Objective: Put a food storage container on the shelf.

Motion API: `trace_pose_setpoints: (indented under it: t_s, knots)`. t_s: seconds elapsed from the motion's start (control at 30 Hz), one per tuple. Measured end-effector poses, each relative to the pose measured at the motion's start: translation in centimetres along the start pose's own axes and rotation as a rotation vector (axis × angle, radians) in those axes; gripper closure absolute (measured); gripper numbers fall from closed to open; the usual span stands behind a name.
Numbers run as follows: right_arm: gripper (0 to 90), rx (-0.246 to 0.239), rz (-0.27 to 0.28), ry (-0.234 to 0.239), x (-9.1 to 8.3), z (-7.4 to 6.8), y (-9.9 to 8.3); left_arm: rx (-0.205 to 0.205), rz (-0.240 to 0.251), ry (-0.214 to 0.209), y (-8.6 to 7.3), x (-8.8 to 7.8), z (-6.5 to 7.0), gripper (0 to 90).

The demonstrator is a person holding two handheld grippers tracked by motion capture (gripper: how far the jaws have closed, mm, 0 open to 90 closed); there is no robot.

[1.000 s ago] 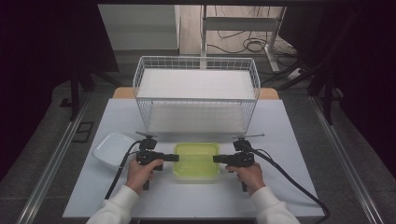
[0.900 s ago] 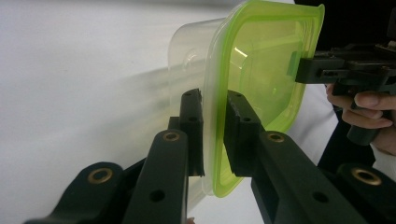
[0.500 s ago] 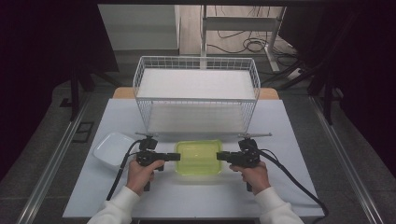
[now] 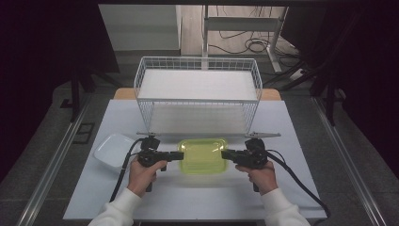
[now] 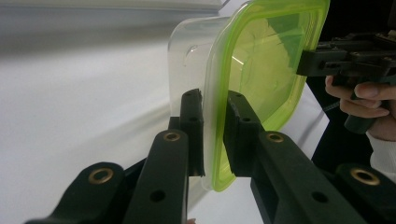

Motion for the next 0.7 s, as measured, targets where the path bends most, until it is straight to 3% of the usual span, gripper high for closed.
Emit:
trace_pose_setpoints:
  t_s: [0.17,0.33,0.7]
  knots:
    - [77.1,-0.016,0.016,-0.004,-0.5,0.0,0.5,0.02,0.009,0.001,0.5,0.0,0.5,79.4]
    - [77.2,-0.064,0.028,-0.01,-1.0,-0.5,1.2,0.028,0.012,-0.001,0.7,-0.1,0.7,79.4]
    - [77.4,-0.087,0.068,-0.012,-1.7,-0.8,2.9,0.052,0.036,-0.007,2.7,-0.6,1.8,79.4]
Point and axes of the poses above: each handheld gripper's, and its own axes: x roughly forward along the jaws, y roughly out of its top, z roughly to its right, the point moved 9 cm from there along x, roughly forward along the jaws, and after that the axes turned 8 degrees about z, right-handed, at the moved point
